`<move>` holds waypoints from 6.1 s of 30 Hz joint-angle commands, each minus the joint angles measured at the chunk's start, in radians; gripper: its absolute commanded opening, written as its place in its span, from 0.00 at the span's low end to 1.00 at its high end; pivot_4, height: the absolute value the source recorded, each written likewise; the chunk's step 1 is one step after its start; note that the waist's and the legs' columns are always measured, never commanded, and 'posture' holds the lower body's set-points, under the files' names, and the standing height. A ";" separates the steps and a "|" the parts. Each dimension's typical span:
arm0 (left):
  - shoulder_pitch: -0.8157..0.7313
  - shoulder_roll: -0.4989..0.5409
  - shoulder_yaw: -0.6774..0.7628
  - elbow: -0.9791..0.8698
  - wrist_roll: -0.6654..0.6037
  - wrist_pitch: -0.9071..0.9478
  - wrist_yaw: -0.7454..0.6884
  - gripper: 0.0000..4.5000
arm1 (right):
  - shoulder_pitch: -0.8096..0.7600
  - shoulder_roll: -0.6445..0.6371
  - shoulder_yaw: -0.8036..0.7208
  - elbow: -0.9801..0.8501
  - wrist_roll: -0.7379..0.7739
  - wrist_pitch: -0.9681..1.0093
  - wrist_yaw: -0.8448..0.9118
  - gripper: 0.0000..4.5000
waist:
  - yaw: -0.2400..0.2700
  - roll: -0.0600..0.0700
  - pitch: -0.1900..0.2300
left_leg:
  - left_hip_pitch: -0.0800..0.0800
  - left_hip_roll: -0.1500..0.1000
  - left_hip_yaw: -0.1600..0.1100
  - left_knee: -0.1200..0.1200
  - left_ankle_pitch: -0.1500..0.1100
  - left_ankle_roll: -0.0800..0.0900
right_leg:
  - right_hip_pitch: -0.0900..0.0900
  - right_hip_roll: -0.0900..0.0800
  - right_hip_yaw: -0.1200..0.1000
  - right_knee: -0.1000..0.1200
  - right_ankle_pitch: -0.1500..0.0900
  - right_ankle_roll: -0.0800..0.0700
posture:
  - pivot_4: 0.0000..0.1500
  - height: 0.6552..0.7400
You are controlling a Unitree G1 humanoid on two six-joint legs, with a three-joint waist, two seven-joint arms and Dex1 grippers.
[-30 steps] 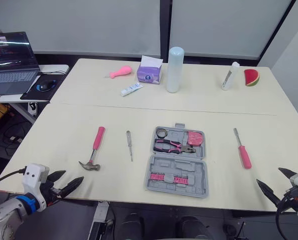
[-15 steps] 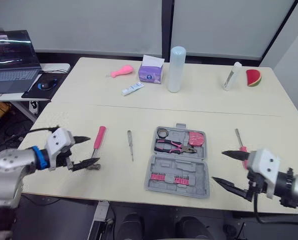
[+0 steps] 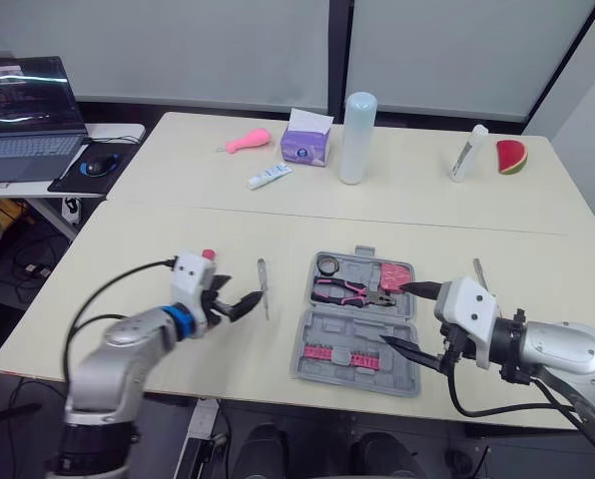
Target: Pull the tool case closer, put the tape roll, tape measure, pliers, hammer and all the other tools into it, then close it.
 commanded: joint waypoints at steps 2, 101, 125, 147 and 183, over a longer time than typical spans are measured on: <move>-0.056 -0.099 -0.039 0.008 0.093 0.031 0.211 1.00 | -0.048 0.012 0.027 -0.003 0.015 0.011 0.013 1.00 | 0.002 0.000 0.000 | 0.000 0.000 0.000 0.000 0.000 -0.001 | 0.000 0.000 0.000 0.000 0.000 0.000 | 1.00 0.72; -0.962 0.274 -0.831 1.288 0.365 -2.043 -1.153 0.99 | -0.066 -0.012 0.037 -0.145 0.204 0.265 -0.042 1.00 | 0.012 0.001 0.003 | -0.018 -0.001 0.002 0.010 0.000 0.000 | -0.012 0.003 -0.004 0.000 0.000 0.000 | 1.00 0.72; -1.087 0.112 -0.967 1.547 1.102 -2.265 -0.520 0.24 | -0.096 -0.021 -0.023 -0.185 0.348 0.363 -0.120 1.00 | 0.013 0.000 0.003 | -0.019 -0.001 0.002 0.011 0.000 0.000 | -0.015 0.003 -0.005 0.003 0.000 0.000 | 1.00 0.72; -1.213 0.218 -0.503 2.011 0.849 -2.274 -0.843 0.01 | -0.143 -0.014 0.047 -0.160 0.345 0.364 -0.150 1.00 | -0.002 -0.004 0.005 | -0.018 -0.001 0.003 0.013 0.001 0.000 | -0.018 0.002 -0.010 0.011 0.000 0.000 | 1.00 0.72; -0.369 0.433 -0.315 0.184 0.240 -0.043 -0.753 0.01 | -0.324 0.085 0.241 -0.100 0.258 0.460 -0.241 1.00 | -0.033 -0.003 0.005 | -0.016 0.001 -0.012 0.013 0.003 -0.003 | -0.016 -0.002 -0.024 0.018 0.000 0.000 | 1.00 0.72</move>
